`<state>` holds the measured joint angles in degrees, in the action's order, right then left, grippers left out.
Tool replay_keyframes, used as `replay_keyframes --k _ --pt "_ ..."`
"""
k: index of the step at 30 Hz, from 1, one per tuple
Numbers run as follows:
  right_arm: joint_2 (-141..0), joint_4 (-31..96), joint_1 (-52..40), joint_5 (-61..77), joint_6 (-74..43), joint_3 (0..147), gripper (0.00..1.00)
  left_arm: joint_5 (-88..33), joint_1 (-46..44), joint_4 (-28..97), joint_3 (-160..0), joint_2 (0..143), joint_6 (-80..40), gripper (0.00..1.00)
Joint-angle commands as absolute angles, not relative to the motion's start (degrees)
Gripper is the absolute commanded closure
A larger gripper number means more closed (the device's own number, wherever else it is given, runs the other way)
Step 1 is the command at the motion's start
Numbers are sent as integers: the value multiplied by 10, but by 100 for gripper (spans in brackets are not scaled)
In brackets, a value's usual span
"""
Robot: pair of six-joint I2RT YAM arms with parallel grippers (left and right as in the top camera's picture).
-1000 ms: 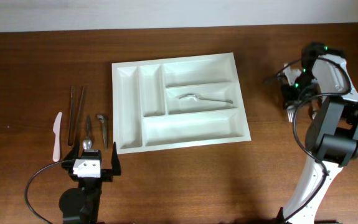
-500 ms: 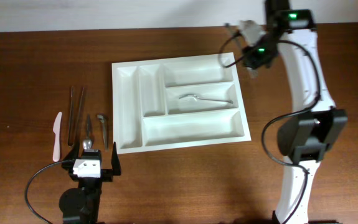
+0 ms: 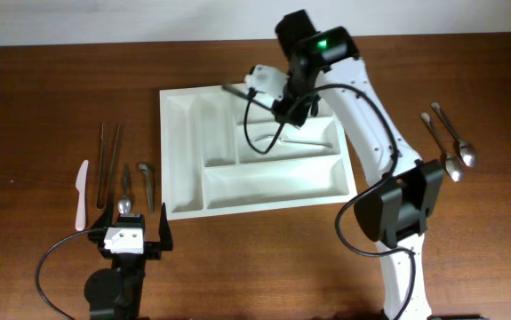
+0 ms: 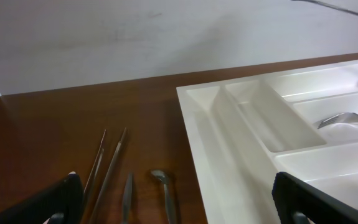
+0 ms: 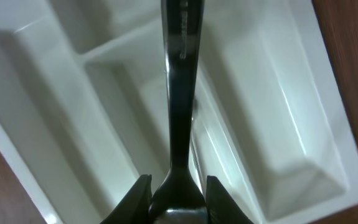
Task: Pack container
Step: 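Carry the spoon into the tray's middle compartment and release it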
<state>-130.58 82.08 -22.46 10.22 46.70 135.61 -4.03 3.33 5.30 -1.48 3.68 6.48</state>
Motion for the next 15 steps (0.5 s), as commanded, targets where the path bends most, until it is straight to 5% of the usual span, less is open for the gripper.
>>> replay_keyframes --k 1,15 --pt "-1312 821 -221 97 521 1346 84 -34 30 52 -10 32 74 1" --pt "-1316 737 -195 85 542 1181 84 -34 30 52 -10 32 74 1"
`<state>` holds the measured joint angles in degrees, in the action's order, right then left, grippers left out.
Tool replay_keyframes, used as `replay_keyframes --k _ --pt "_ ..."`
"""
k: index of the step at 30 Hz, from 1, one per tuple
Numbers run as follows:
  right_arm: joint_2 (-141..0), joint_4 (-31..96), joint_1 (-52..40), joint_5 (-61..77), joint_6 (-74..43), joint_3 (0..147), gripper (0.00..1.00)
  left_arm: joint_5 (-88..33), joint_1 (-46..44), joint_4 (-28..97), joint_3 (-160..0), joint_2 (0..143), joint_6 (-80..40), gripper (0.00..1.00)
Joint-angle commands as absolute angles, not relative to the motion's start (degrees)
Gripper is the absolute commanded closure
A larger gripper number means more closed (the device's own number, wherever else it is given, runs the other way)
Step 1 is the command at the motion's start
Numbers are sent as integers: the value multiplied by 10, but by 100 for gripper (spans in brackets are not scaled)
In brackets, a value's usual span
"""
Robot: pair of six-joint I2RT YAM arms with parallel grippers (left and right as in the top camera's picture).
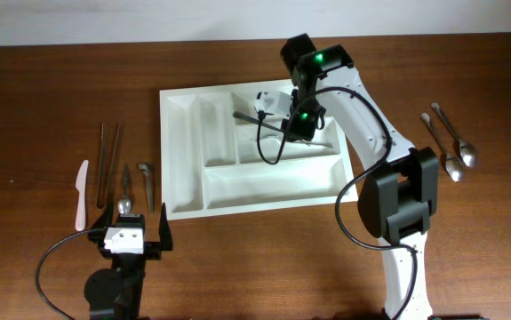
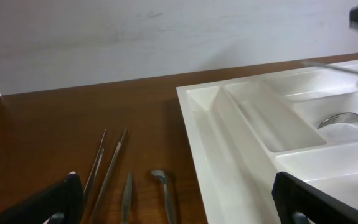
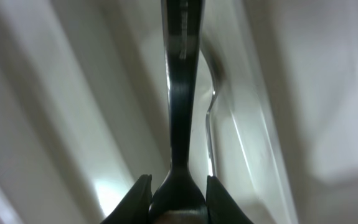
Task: Pack container
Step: 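Carry the spoon into the tray's middle compartment and release it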
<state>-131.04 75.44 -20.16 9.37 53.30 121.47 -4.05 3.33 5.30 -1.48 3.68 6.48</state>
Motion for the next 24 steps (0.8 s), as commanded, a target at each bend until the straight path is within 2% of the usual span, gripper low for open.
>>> replay_keyframes --k 1,8,9,10,11,14,17,24 --pt "-1316 729 -191 82 542 1167 84 -34 30 51 -10 32 74 1" --pt "-1316 700 -163 83 542 1115 82 -34 30 52 -10 32 74 1" --pt "-1316 700 -159 84 538 1115 64 -34 30 52 -10 32 74 1" --pt "-1316 699 -156 85 531 1116 35 -34 30 51 -10 32 74 1" --pt "-1315 701 -153 85 528 1117 18 -34 30 51 -10 32 74 1" --pt "-1315 702 -150 89 504 1132 1 -34 30 52 -10 32 74 1" --pt "-1314 712 -149 110 485 1162 1 -34 30 51 -10 32 74 1" --pt "-1313 785 -124 99 381 1338 1 -34 30 52 -10 32 74 1"
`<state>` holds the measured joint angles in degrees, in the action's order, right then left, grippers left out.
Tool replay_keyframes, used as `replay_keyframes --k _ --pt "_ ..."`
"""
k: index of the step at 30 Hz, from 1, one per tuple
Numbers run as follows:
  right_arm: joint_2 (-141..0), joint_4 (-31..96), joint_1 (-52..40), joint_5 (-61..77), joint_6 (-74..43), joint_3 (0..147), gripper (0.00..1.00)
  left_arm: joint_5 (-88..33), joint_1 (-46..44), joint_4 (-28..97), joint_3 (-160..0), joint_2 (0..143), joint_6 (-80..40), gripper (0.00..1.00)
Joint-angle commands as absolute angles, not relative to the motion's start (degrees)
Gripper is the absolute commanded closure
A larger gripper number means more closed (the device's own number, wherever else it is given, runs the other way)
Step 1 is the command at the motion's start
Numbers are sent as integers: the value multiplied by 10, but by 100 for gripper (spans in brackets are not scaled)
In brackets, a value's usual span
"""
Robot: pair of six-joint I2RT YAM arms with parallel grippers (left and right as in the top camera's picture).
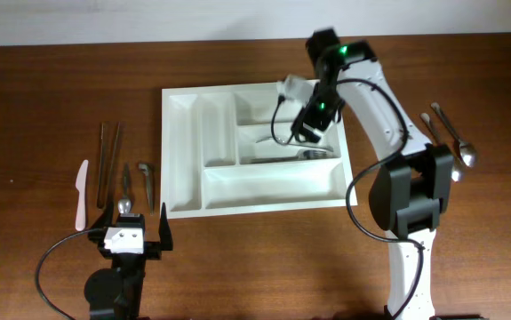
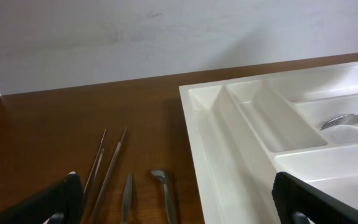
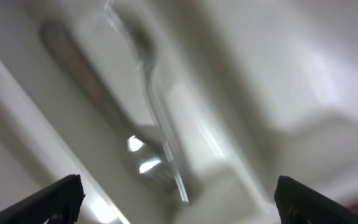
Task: Pack container
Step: 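Carry the spoon into the tray's middle compartment and release it, then move the right gripper to the spoons and grasp another spoon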
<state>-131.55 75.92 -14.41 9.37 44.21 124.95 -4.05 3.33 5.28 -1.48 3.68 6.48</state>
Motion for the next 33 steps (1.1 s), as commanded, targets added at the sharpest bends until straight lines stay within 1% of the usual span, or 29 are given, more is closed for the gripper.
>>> replay_keyframes --k 1,5,7,14,16,17,19,21,26,30,33 --pt "-1313 796 -114 99 361 1369 1 -34 30 52 -10 32 74 1" --pt "-1313 800 -66 99 230 1454 1 -34 30 51 -10 32 74 1" --pt "-1313 799 -31 99 200 1477 1 -34 30 52 -10 32 74 1" --pt "-1316 825 78 31 216 1461 0 -34 30 51 -10 32 74 1" --pt "-1316 825 102 23 248 1446 10 -34 30 52 -10 32 74 1" --pt "-1316 823 114 20 259 1436 12 -34 30 51 -10 32 74 1" --pt "-1316 814 137 9 266 1412 14 -34 30 52 -10 32 74 1" --pt "-1316 801 158 -3 266 1386 22 -34 30 52 -10 32 74 1" --pt "-1316 750 202 -26 273 1298 22 -34 30 52 -10 32 74 1" --pt "-1316 673 236 -27 283 1197 21 -34 30 52 -10 32 74 1" --pt "-1316 639 250 -27 283 1156 21 -34 30 52 -10 32 74 1"
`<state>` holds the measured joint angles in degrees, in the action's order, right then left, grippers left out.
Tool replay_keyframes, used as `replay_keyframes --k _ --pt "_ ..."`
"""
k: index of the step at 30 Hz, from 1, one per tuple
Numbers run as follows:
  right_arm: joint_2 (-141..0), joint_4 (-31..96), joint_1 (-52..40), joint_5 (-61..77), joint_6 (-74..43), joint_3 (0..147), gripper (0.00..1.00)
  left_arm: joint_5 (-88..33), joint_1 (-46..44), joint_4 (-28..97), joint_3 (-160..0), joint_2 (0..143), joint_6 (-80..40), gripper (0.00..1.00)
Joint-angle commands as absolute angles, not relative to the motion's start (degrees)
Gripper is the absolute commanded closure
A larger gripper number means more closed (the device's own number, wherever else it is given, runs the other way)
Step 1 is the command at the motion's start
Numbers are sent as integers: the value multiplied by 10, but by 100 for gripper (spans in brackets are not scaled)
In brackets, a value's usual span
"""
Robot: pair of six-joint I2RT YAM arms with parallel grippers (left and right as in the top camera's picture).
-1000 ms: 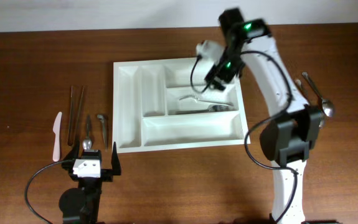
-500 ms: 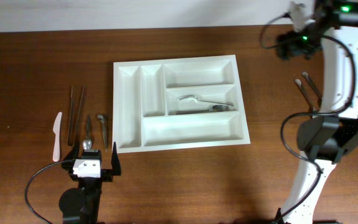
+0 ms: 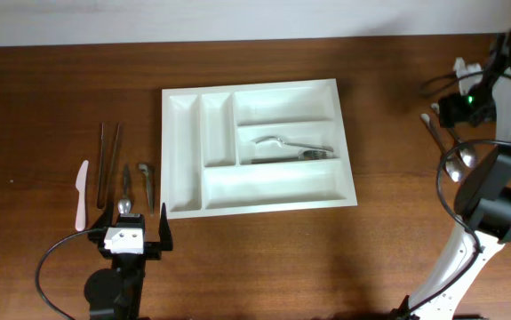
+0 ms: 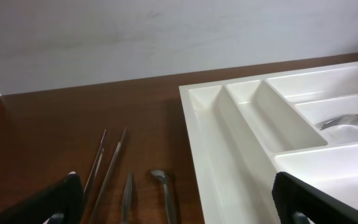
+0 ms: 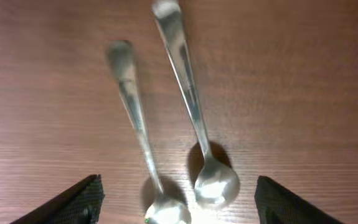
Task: Pack container
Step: 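Move the right gripper to the spoons and grasp another spoon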
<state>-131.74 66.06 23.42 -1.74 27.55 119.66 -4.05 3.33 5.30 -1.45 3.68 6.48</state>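
The white compartment tray (image 3: 188,160) lies mid-table, and two forks (image 3: 291,148) rest in its middle compartment; one fork's tines (image 4: 347,119) show in the left wrist view. My right gripper (image 3: 459,105) (image 5: 177,208) is open at the far right, hovering over two spoons (image 5: 138,134) (image 5: 191,102) that lie side by side on the wood (image 3: 455,156). Nothing is between its fingers. My left gripper (image 3: 131,236) (image 4: 179,211) is open and empty near the front left, low over the table, facing the tray (image 4: 228,149).
Left of the tray lie a white plastic knife (image 3: 81,194), two thin dark sticks (image 3: 108,160) (image 4: 107,165) and two small metal utensils (image 3: 126,182) (image 3: 147,182). The right arm's base stands at the front right (image 3: 486,204).
My open right gripper has moved from over the tray's middle compartment to the far right, above the two spoons. The second fork stays in the tray. The left arm has not moved.
My right gripper held a fork above the tray's back compartments, then lower at the middle compartment beside the fork lying there. Then it was open with that fork lying in the compartment. Now it is open over the spoons on the right.
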Motion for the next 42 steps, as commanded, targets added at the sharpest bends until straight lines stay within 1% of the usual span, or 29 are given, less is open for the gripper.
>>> replay_keyframes --k 1,17,24,27,29,32,35,38,42 --pt "-1316 630 255 -27 283 1145 21 -34 30 52 -10 32 74 1" --pt "-1316 534 293 -21 283 1045 21 -34 30 52 -10 32 74 1" --pt "-1316 528 293 -20 283 1035 23 -34 30 52 -10 32 74 1" --pt "-1316 517 293 -20 283 1026 29 -34 30 51 -10 32 74 1" --pt "-1316 511 293 -17 283 1021 37 -34 30 52 -10 32 74 1" --pt "-1316 503 293 -7 283 1021 39 -34 30 51 -10 32 74 1" --pt "-1316 500 293 0 283 1021 45 -34 30 51 -10 32 74 1" --pt "-1316 496 293 1 283 1021 45 -34 30 52 -10 32 74 1" --pt "-1316 491 293 9 283 1021 52 -34 30 52 -10 32 74 1"
